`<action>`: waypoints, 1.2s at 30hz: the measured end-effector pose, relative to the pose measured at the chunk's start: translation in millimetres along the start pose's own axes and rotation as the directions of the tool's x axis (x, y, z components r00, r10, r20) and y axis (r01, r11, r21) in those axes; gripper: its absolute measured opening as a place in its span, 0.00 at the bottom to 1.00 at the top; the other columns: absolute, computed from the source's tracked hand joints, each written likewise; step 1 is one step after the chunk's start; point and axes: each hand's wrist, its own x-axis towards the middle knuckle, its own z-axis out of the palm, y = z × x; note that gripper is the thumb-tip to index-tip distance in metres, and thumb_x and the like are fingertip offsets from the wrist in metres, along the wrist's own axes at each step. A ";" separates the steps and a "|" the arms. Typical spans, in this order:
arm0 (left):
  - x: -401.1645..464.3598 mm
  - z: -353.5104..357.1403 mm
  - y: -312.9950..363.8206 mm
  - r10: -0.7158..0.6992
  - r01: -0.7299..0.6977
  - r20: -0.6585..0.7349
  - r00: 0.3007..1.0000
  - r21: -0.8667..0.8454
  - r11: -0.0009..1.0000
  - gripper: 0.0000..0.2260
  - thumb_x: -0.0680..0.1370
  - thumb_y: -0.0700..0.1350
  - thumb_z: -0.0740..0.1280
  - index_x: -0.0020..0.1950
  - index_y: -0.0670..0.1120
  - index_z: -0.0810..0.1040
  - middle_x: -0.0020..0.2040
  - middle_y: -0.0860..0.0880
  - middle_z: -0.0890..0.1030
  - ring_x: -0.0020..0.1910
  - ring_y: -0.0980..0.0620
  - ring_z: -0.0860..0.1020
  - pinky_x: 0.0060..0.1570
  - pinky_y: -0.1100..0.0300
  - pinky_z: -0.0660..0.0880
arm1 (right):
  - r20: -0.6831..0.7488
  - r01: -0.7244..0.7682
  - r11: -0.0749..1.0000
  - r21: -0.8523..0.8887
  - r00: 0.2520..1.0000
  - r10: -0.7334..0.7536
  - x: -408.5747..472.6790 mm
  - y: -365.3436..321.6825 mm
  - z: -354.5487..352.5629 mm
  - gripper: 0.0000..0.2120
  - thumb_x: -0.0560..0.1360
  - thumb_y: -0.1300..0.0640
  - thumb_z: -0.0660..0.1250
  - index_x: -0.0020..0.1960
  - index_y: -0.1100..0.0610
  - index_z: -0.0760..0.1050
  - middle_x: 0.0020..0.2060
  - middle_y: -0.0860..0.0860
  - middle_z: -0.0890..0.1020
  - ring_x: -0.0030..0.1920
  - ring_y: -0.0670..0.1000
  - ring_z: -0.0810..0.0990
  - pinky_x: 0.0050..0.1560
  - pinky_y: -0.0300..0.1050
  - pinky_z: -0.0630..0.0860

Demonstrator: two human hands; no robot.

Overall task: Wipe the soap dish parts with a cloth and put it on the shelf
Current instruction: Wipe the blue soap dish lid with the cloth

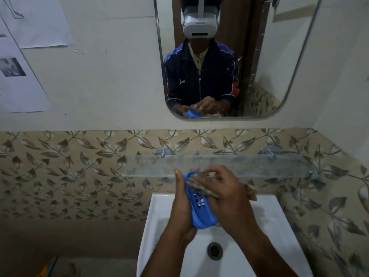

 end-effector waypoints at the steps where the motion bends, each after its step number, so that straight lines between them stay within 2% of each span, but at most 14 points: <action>1: -1.5 5.5 -3.6 0.005 -0.005 0.002 1.000 0.024 1.000 0.34 0.75 0.70 0.57 0.64 0.43 0.79 0.57 0.37 0.83 0.56 0.38 0.83 0.60 0.43 0.77 | 0.072 0.048 0.994 -0.101 0.997 -0.041 7.2 0.5 5.9 0.15 0.71 0.66 0.71 0.56 0.54 0.82 0.50 0.50 0.80 0.50 0.47 0.79 0.48 0.37 0.77; 3: 0.8 8.5 -4.0 0.039 -0.038 -0.018 0.999 0.040 0.998 0.34 0.72 0.70 0.61 0.67 0.46 0.78 0.61 0.38 0.82 0.61 0.37 0.80 0.66 0.37 0.72 | 0.155 -0.035 0.980 -0.194 0.986 0.066 9.6 -1.8 9.5 0.12 0.73 0.63 0.68 0.55 0.52 0.82 0.46 0.49 0.78 0.47 0.49 0.78 0.43 0.39 0.75; 7: 8.8 2.4 6.6 0.109 -0.104 -0.089 0.990 0.058 0.993 0.33 0.69 0.69 0.60 0.68 0.52 0.77 0.63 0.43 0.81 0.56 0.41 0.81 0.54 0.45 0.80 | 0.413 -0.149 0.941 -0.304 0.869 0.271 -21.8 -12.9 -3.2 0.14 0.76 0.61 0.60 0.59 0.50 0.76 0.49 0.49 0.75 0.47 0.51 0.77 0.42 0.39 0.68; 9: 7.8 -1.4 1.4 0.114 -0.112 -0.075 0.991 0.026 0.993 0.32 0.70 0.68 0.60 0.67 0.52 0.79 0.63 0.42 0.82 0.51 0.43 0.82 0.50 0.48 0.81 | 0.484 -0.116 0.956 -0.270 0.842 0.240 -19.3 -25.1 -9.8 0.11 0.76 0.60 0.60 0.55 0.51 0.77 0.49 0.50 0.78 0.42 0.49 0.75 0.38 0.35 0.67; 12: 3.7 -4.5 -3.3 0.136 -0.140 -0.085 0.987 -0.036 0.990 0.29 0.72 0.67 0.59 0.64 0.51 0.81 0.55 0.43 0.85 0.48 0.44 0.84 0.51 0.45 0.81 | 0.509 -0.158 0.987 -0.020 0.848 0.146 -3.7 -26.3 -17.4 0.05 0.74 0.56 0.64 0.43 0.52 0.78 0.37 0.47 0.81 0.36 0.45 0.78 0.33 0.32 0.67; 15: 2.6 -8.3 3.3 0.119 -0.120 -0.080 0.990 -0.010 0.993 0.31 0.71 0.68 0.58 0.66 0.52 0.79 0.56 0.46 0.85 0.55 0.44 0.82 0.56 0.42 0.79 | 0.639 -0.068 0.995 -0.075 0.762 0.101 -1.5 -12.4 -23.6 0.05 0.71 0.56 0.65 0.43 0.50 0.79 0.39 0.48 0.81 0.39 0.45 0.79 0.36 0.34 0.72; 17: 1.4 -7.3 4.2 0.113 -0.110 -0.079 0.991 0.040 0.993 0.32 0.70 0.70 0.58 0.66 0.53 0.79 0.57 0.46 0.85 0.56 0.44 0.82 0.55 0.42 0.79 | 0.591 -0.063 0.970 -0.234 0.784 0.193 0.8 0.2 -22.2 0.06 0.68 0.57 0.66 0.41 0.47 0.79 0.38 0.49 0.82 0.39 0.48 0.81 0.40 0.43 0.76; 19: -2.7 0.6 -3.0 0.099 -0.090 -0.072 0.992 0.115 0.989 0.35 0.69 0.72 0.60 0.65 0.51 0.80 0.58 0.41 0.84 0.57 0.39 0.82 0.62 0.37 0.76 | 0.348 -0.112 0.949 -0.296 0.912 0.217 9.8 6.2 -9.8 0.06 0.70 0.58 0.68 0.43 0.49 0.81 0.38 0.49 0.83 0.39 0.50 0.81 0.39 0.43 0.76; 22: -10.7 11.1 -13.9 0.054 -0.051 -0.019 0.998 0.126 0.991 0.39 0.68 0.74 0.64 0.64 0.44 0.80 0.62 0.36 0.81 0.64 0.34 0.78 0.69 0.34 0.67 | -0.039 -0.154 0.984 -0.088 0.988 0.151 13.5 2.8 10.1 0.04 0.72 0.60 0.71 0.46 0.53 0.83 0.39 0.48 0.85 0.38 0.46 0.82 0.40 0.38 0.78; 27: -1.7 -7.2 -1.9 0.072 -0.066 -0.057 0.996 0.094 0.993 0.33 0.74 0.72 0.51 0.66 0.54 0.78 0.58 0.36 0.83 0.56 0.38 0.82 0.62 0.40 0.76 | 0.201 -0.012 0.970 0.244 0.979 -0.039 -14.7 0.7 13.4 0.04 0.73 0.56 0.72 0.44 0.57 0.84 0.35 0.49 0.84 0.34 0.43 0.79 0.38 0.38 0.75; 30: -5.2 -1.4 -10.8 0.051 -0.042 -0.068 0.996 0.117 0.992 0.36 0.73 0.73 0.51 0.69 0.52 0.76 0.59 0.41 0.84 0.59 0.41 0.82 0.62 0.43 0.76 | 0.028 -0.021 0.985 0.171 0.999 0.017 -3.1 8.0 21.3 0.05 0.71 0.63 0.74 0.46 0.57 0.84 0.37 0.49 0.84 0.35 0.41 0.78 0.39 0.31 0.74; 32: -4.5 0.8 -14.4 0.070 -0.062 -0.053 0.996 0.142 0.988 0.37 0.71 0.74 0.52 0.69 0.52 0.76 0.60 0.43 0.84 0.61 0.42 0.82 0.66 0.41 0.73 | -0.075 -0.100 0.992 0.074 0.992 0.106 0.5 4.9 26.1 0.02 0.72 0.61 0.72 0.44 0.55 0.82 0.36 0.47 0.83 0.35 0.43 0.78 0.37 0.34 0.75; 34: -5.1 -2.9 -7.7 0.122 -0.108 -0.084 0.989 0.160 0.981 0.34 0.71 0.73 0.52 0.65 0.55 0.78 0.57 0.44 0.85 0.58 0.43 0.83 0.65 0.39 0.74 | 0.038 -0.231 0.972 -0.030 0.972 0.232 -3.2 0.1 22.8 0.06 0.74 0.56 0.70 0.38 0.53 0.79 0.32 0.47 0.80 0.32 0.44 0.77 0.34 0.39 0.74; 36: -1.7 -19.2 -0.5 0.129 -0.115 -0.142 0.981 0.102 0.988 0.30 0.75 0.69 0.48 0.64 0.55 0.77 0.61 0.44 0.83 0.55 0.44 0.83 0.62 0.40 0.75 | 0.301 -0.291 0.957 0.007 0.913 0.275 -12.2 1.6 15.2 0.05 0.72 0.57 0.69 0.37 0.52 0.78 0.31 0.48 0.81 0.32 0.45 0.79 0.36 0.39 0.75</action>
